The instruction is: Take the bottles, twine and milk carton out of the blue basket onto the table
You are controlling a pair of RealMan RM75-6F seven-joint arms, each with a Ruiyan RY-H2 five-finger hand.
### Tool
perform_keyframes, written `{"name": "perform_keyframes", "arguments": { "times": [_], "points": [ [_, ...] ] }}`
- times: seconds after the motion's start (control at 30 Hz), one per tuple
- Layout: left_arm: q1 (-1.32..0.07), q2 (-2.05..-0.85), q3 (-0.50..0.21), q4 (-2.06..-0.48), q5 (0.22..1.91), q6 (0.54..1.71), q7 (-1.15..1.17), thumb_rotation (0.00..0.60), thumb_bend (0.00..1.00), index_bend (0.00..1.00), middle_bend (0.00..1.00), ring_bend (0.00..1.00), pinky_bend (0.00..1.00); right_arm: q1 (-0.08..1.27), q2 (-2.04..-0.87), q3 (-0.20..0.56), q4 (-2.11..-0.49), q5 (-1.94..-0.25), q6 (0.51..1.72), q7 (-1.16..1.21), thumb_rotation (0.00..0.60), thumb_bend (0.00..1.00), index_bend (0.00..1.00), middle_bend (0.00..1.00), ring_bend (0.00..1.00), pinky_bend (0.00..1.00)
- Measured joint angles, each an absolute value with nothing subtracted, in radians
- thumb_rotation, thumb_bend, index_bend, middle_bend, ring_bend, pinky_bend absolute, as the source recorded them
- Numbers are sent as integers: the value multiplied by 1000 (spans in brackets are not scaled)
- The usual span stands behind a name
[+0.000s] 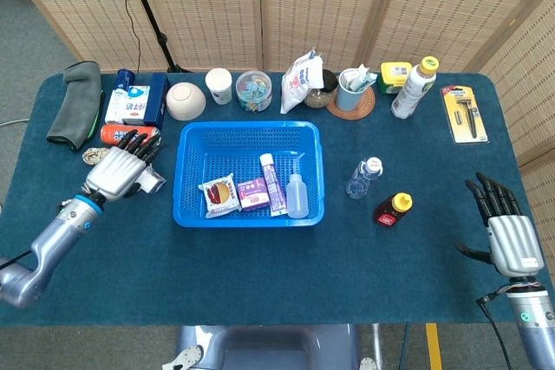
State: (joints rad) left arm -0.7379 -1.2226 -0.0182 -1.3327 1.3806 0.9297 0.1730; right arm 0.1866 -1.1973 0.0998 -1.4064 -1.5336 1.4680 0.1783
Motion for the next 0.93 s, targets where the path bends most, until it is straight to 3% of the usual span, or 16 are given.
{"name": "perform_keyframes", "arguments": {
  "times": [0.17,0.47,0.77,0.93],
  "points": [
    [-691,-1142,-41,-1421,1351,991,136,600,237,0,0,0,0,183,-1193,99,-1415,-1540,1480,178,600,0,0,0,0,71],
    [-493,-1035,-37,-1566,1322,1208,23,600,183,0,0,0,0,177,-1187,101,-1416,-1549,1501,159,600,0,0,0,0,0],
    [-242,-1055,27,-1618,1311,1454,-28,600,181,0,0,0,0,178,-1184,95,-1414,-1543,1485,57,600,0,0,0,0,0],
    [-165,-1073,50,-1637,1302,1499,0,600,180,0,0,0,0,176,-1182,87,-1431,-1551,1485,30,600,0,0,0,0,0]
  ]
}}
